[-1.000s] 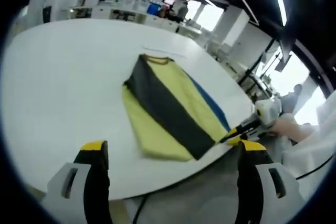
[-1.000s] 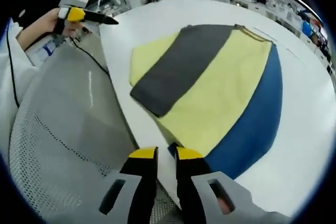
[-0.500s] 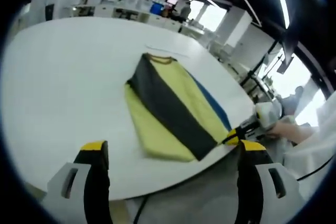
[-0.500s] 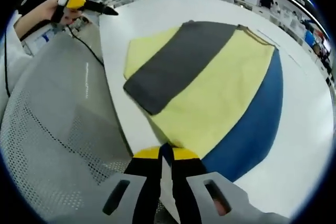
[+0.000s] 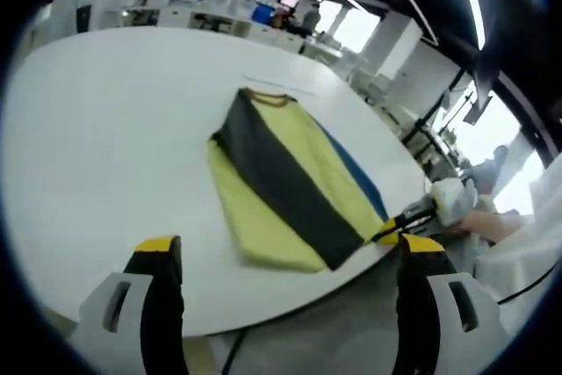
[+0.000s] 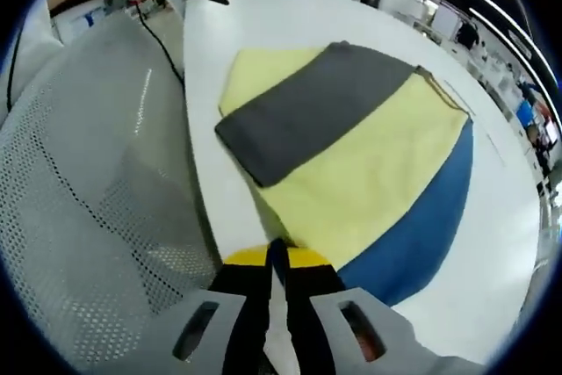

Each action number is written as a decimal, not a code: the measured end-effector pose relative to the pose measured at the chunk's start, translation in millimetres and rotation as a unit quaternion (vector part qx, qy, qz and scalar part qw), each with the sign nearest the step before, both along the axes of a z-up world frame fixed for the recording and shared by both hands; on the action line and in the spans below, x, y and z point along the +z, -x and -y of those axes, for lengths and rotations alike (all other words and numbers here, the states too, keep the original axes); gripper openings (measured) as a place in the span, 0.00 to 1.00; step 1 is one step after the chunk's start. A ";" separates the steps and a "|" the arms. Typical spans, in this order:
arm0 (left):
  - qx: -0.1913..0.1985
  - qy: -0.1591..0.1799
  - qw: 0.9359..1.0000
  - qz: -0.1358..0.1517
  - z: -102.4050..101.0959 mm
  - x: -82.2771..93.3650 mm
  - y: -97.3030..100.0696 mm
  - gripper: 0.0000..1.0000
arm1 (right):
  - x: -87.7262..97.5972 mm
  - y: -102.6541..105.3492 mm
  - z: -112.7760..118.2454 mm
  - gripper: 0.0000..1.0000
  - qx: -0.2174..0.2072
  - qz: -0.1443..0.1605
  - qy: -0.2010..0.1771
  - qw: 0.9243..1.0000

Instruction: Fold the garment on the visible template until the final outline fits inside the template.

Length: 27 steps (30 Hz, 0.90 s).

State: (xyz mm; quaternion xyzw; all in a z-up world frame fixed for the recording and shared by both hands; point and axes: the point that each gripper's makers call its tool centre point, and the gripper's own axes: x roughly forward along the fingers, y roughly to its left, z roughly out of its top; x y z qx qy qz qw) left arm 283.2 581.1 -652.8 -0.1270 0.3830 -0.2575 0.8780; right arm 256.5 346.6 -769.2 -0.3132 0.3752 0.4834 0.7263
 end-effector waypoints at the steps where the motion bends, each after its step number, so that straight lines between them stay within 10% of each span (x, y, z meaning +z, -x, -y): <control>1: 0.000 0.001 1.000 0.000 0.0 0.1 0.0 0.99 | -0.1 -0.6 0.3 0.03 -0.003 -0.001 0.000 1.000; 15: 0.003 0.001 1.000 0.003 -0.5 1.8 0.3 0.99 | 2.9 -2.4 3.1 0.02 -0.016 -0.013 -0.011 1.000; 27: 0.003 0.000 1.000 0.011 0.1 10.2 -8.0 0.99 | 51.1 -20.7 39.9 0.02 -0.064 0.029 -0.024 0.997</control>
